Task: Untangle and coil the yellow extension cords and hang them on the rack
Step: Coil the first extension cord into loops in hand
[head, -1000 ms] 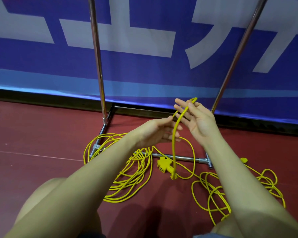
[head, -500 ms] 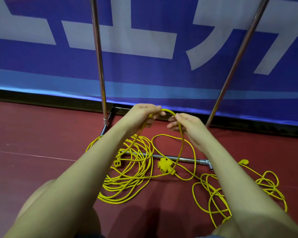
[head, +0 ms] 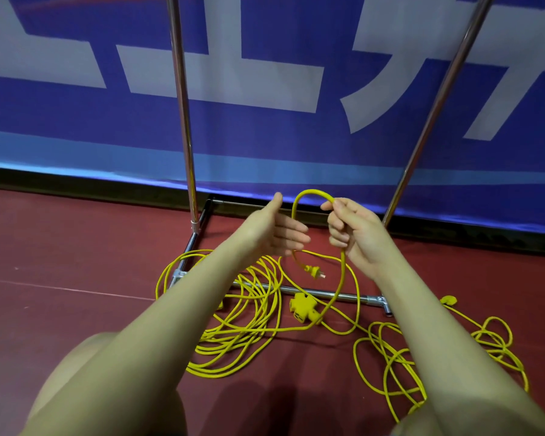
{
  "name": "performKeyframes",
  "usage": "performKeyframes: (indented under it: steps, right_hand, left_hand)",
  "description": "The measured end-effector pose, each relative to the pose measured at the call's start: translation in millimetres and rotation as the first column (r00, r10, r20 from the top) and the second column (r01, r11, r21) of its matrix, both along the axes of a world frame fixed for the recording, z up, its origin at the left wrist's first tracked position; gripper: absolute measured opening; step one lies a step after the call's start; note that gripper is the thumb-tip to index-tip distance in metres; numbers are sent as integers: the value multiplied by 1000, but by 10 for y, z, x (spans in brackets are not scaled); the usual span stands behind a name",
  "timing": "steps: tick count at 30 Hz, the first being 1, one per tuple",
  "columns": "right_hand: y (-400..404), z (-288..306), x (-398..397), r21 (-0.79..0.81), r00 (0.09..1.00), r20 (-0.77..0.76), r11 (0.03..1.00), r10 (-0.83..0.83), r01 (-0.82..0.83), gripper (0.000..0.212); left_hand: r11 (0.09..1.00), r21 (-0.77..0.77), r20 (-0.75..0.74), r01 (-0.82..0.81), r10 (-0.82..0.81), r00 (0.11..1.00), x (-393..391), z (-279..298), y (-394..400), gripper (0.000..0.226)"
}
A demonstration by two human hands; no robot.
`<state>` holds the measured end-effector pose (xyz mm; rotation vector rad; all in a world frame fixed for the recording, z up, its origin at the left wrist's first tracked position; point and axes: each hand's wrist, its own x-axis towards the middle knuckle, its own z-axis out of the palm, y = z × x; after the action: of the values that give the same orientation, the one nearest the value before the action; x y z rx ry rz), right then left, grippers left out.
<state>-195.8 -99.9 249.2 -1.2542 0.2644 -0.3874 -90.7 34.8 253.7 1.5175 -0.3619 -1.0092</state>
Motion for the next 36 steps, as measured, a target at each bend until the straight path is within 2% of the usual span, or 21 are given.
performKeyframes:
  steps: [2,6,10,13,15,17,19,23,25,28,33,36]
  right_hand:
    - [33,30,-19,24,997,21,997,67,-68,17]
    - [80,66,-65,33,985,34,985,170,-171,18]
    - [96,55,-95,-14,971,-10,971,237,-237,21]
    - [110,68,-90,-75,962,-140,966,234,-245,32]
    - [123,40,-64,-130,961,-189,965,203,-229,30]
    - [132,-3,-28,-144,972,-173,972,161,-187,24]
    - [134,-20,0,-128,983,-109,979,145,-158,21]
    - [176,2,2,-114,969,-19,963,245,-246,22]
    - [206,-1,-4,-112,957,-8,951,290,-289,20]
    - [167,-1,-27,-68,952,-9,950,305,-304,20]
    - [108,-47,-48,-32,955,-103,959,278,-283,22]
    - [92,-84,-30,-22,964,-143,973,226,-232,25]
  left_hand:
    - [997,-75,-184,3,-17,983,-12,-52,-30,74]
    - [937,-289,-439,-198,54,897,35,-50,-64,68]
    - [900,-309,-418,-306,161,894,73,-24,-55,28]
    - [870,-361,-398,-336,182,899,112,-8,-38,13]
    - [870,-385,-343,-307,174,923,123,19,-24,10]
    - [878,-397,-278,-267,162,947,94,37,-27,8]
    - [859,-417,-294,-296,181,939,59,41,-40,8]
    - [739,-427,-575,-521,222,787,117,43,-25,35]
    - [690,-426,-638,-585,229,735,155,47,4,33]
    - [659,-488,-633,-572,184,752,142,97,27,14]
    - [599,-613,-590,-515,85,803,142,200,57,37]
    - [590,-653,-561,-476,46,826,152,234,74,38]
